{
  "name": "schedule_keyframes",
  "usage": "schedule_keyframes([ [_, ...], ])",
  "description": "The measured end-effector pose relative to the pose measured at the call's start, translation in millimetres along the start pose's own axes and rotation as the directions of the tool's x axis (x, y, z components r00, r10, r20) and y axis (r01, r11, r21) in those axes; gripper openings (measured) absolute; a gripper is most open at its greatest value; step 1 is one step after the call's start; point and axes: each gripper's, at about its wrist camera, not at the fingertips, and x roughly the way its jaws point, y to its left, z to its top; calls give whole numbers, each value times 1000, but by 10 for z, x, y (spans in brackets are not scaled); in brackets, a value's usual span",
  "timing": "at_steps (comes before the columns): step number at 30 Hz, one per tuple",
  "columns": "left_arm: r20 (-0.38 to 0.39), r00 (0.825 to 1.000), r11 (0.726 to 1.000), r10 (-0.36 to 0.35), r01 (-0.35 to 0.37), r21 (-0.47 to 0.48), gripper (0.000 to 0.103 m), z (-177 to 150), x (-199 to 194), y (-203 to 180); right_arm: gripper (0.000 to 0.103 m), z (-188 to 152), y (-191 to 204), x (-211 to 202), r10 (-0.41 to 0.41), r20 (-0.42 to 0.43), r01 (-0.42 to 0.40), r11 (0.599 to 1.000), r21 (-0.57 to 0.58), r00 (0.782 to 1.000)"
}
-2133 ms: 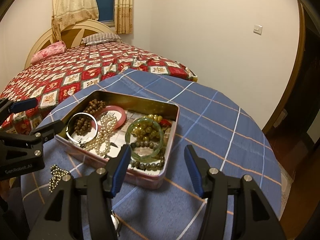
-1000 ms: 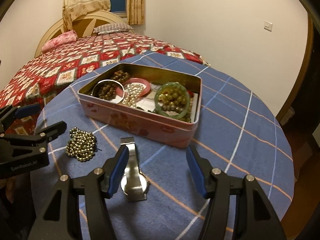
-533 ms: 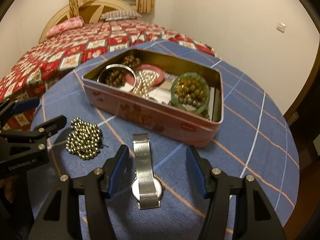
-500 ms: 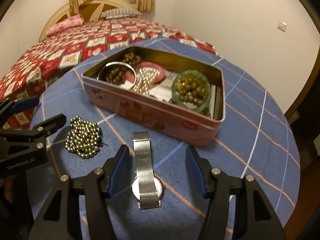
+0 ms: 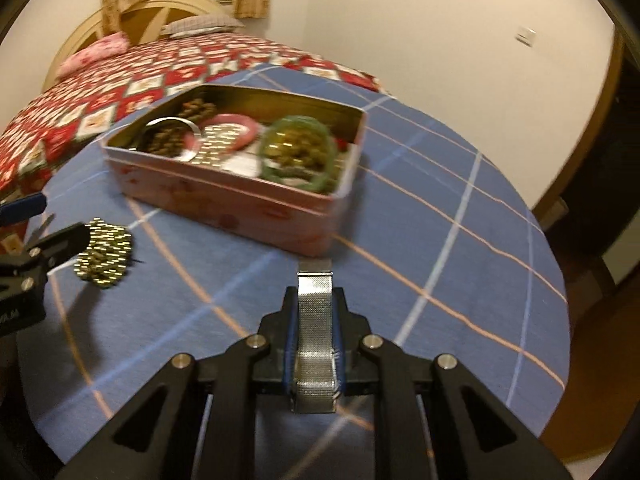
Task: Organize jewelry
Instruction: 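Grasp the bead strand with the left tool while the right tool grasps the watch strap, then carry the bead strand with the left tool while the right tool carries the watch over the tin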
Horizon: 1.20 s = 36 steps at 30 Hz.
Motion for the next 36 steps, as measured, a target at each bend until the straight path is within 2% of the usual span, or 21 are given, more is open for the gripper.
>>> schedule_keyframes([
  [6,-27,1000,999,-14,15,37,83,-5,126,-155,16,-12,3,-24,20,11,-20,1000,-5,1000],
  [8,-20,1000,999,-14,15,46,77,-12,120,-154,16,-17,-15,-31,27,16,-28,1000,1,999],
  [10,-31,999,997,-42,44,56,30,-24,116,-156,16,-16,-18,-34,31,20,-32,1000,2,999],
  [12,-39,997,995,-62,65,78,20,-53,119,-186,16,-16,-3,-44,29,26,-29,1000,-6,999],
  [18,-19,996,989,-88,90,119,10,-86,38,-211,16,-31,22,-108,30,62,-29,999,-21,998],
  [25,53,996,993,-70,64,97,10,18,-187,-68,17,-4,3,-176,44,86,-43,999,-16,995],
  [30,137,990,996,-40,29,83,10,208,-451,29,17,68,-53,-345,40,126,-40,999,-3,991],
  [36,184,982,995,-53,37,88,10,403,-589,42,17,183,-88,-568,30,186,-32,999,7,982],
])
